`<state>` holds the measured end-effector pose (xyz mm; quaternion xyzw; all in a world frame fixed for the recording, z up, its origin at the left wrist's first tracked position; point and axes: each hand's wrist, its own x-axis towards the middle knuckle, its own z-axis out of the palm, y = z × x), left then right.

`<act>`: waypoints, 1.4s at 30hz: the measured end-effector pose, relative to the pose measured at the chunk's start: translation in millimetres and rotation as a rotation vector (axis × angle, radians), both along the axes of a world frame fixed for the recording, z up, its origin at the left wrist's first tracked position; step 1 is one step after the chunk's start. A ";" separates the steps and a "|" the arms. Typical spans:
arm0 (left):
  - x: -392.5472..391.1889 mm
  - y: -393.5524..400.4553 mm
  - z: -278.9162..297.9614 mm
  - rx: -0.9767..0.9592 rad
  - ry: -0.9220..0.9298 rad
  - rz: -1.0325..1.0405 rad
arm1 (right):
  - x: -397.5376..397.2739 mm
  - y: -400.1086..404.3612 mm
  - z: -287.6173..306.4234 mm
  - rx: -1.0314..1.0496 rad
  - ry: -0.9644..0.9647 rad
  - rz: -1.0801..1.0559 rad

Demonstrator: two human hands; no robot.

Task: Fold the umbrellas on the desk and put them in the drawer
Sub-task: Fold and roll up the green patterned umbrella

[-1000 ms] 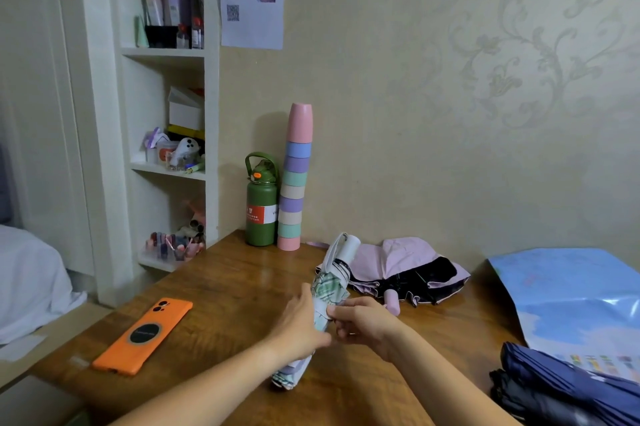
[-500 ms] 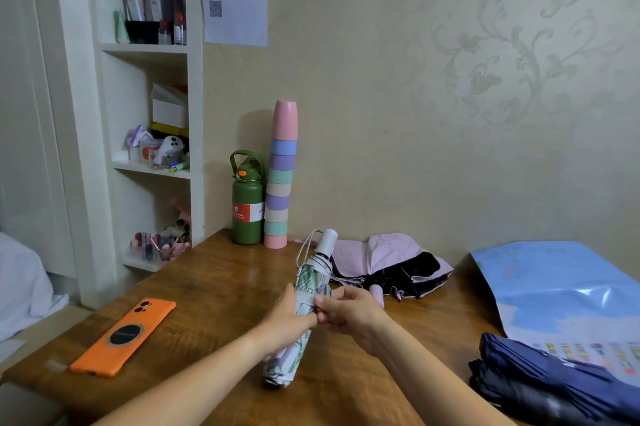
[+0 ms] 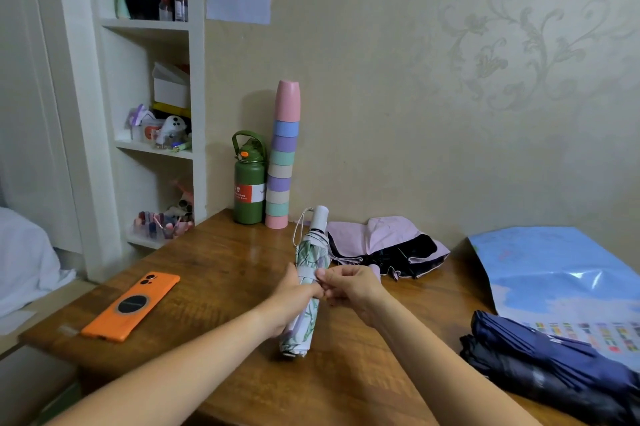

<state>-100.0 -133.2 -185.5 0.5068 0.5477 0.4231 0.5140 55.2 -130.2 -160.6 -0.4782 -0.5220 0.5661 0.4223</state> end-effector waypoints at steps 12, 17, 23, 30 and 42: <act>-2.4 -11.8 5.4 0.007 -0.101 0.042 | 2.3 2.0 0.5 -0.135 -0.081 0.037; -9.9 -11.5 6.8 0.019 -0.146 -0.027 | 2.7 -1.9 0.8 -0.148 0.001 0.107; -19.5 -4.5 -2.3 0.015 -0.074 -0.096 | 5.3 -0.5 -3.6 -0.130 -0.006 0.126; -26.4 -1.9 -7.5 0.097 0.143 -0.092 | 17.9 2.8 -3.9 -0.042 -0.004 0.061; 29.5 -5.8 -10.0 0.366 1.002 -0.259 | 37.9 -12.5 1.6 0.875 -0.836 -0.300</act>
